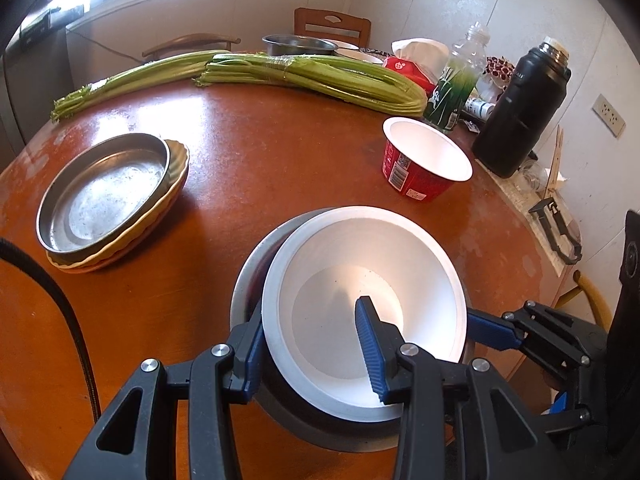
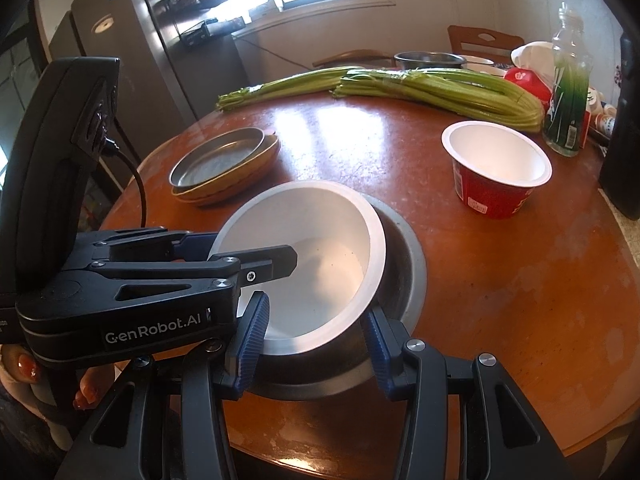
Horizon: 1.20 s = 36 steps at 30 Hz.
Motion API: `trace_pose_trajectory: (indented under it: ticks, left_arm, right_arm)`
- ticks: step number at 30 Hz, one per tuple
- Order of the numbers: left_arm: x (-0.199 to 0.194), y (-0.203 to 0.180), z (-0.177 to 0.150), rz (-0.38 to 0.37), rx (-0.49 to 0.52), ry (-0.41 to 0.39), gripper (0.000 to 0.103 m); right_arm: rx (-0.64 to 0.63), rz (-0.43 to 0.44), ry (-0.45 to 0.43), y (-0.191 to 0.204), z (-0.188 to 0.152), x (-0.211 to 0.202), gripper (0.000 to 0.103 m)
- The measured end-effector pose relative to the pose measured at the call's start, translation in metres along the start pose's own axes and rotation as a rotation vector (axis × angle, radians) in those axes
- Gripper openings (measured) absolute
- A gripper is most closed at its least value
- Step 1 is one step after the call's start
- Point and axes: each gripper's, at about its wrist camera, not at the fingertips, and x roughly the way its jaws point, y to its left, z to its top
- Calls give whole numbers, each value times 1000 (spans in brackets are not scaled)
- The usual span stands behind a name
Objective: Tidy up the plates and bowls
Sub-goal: 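Carry the white bowl with the left tool and lower it into the steel bowl, then open the left tool and release the white bowl inside the steel bowl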
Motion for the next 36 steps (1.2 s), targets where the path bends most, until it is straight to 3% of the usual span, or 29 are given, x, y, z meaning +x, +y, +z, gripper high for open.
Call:
trace_pose_trajectory:
  ticks: [11, 36]
  left_arm:
    - [0, -6, -2, 51, 32, -13, 41]
    - [-7, 3, 1, 24, -9, -72, 41]
  right_arm:
    - [-26, -3, 0, 1, -4, 0, 49]
    - [-63, -86, -40, -2, 3, -3, 48]
